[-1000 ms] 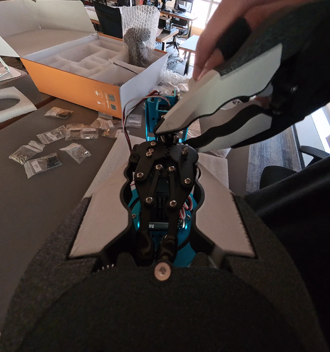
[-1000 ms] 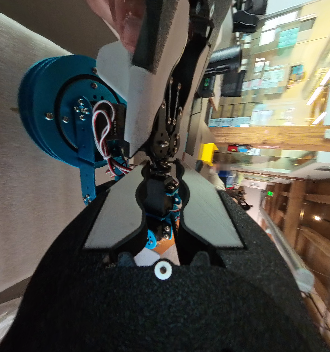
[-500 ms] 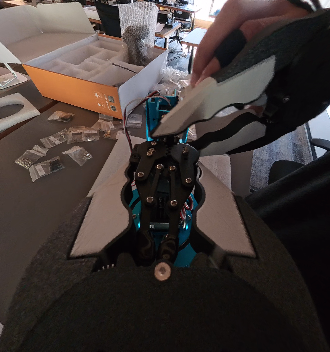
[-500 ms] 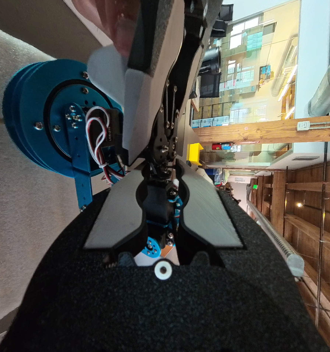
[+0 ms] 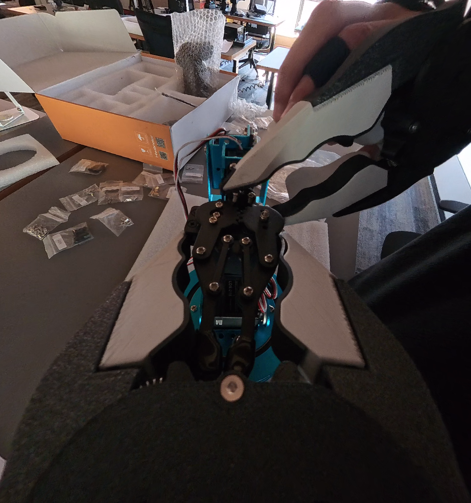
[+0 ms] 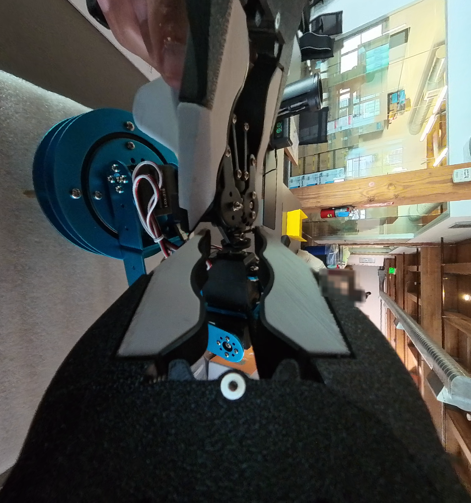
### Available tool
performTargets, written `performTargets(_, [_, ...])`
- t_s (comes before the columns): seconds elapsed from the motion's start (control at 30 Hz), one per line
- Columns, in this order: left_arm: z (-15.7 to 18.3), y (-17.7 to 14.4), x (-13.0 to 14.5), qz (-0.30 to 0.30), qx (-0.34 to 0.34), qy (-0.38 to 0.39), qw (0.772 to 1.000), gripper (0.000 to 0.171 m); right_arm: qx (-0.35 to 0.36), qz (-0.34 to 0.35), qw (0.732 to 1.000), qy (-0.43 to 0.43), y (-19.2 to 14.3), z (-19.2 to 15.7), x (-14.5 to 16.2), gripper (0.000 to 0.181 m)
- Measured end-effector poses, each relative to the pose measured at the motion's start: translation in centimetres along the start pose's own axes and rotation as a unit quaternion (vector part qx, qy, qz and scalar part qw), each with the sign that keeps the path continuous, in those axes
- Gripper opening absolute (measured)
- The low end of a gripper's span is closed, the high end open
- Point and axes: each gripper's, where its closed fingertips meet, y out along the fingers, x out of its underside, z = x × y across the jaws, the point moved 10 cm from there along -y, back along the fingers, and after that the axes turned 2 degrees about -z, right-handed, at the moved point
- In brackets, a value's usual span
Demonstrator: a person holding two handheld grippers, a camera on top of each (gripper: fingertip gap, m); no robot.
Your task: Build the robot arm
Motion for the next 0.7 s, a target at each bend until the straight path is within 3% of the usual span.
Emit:
performTargets(0.37, [0.0,0.0,0.1,0.004,0.003,0.003,1.000,0.062,-0.022,0.026,0.999,0.033,-1.4,1.5,0.6,0.041])
performTargets(0.47, [0.0,-0.1,0.2,0.008,0.007,0.013,1.000,0.063,-0.132,0.059,0.981,0.128,-2.8,4.0,2.4,0.046])
performTargets(0.57, [0.0,-0.2,0.2,0.008,0.013,0.023,1.000,0.063,-0.287,0.058,0.926,0.240,-2.8,6.6,4.7,0.064])
performTargets(0.6, [0.0,-0.2,0.2,0.008,0.014,0.026,1.000,0.063,-0.310,0.068,0.914,0.253,-2.4,7.1,5.3,0.062])
performTargets(0.7, [-0.1,-0.2,0.3,0.010,0.015,0.027,0.999,0.063,-0.283,0.071,0.923,0.249,-1.1,7.8,7.1,0.059])
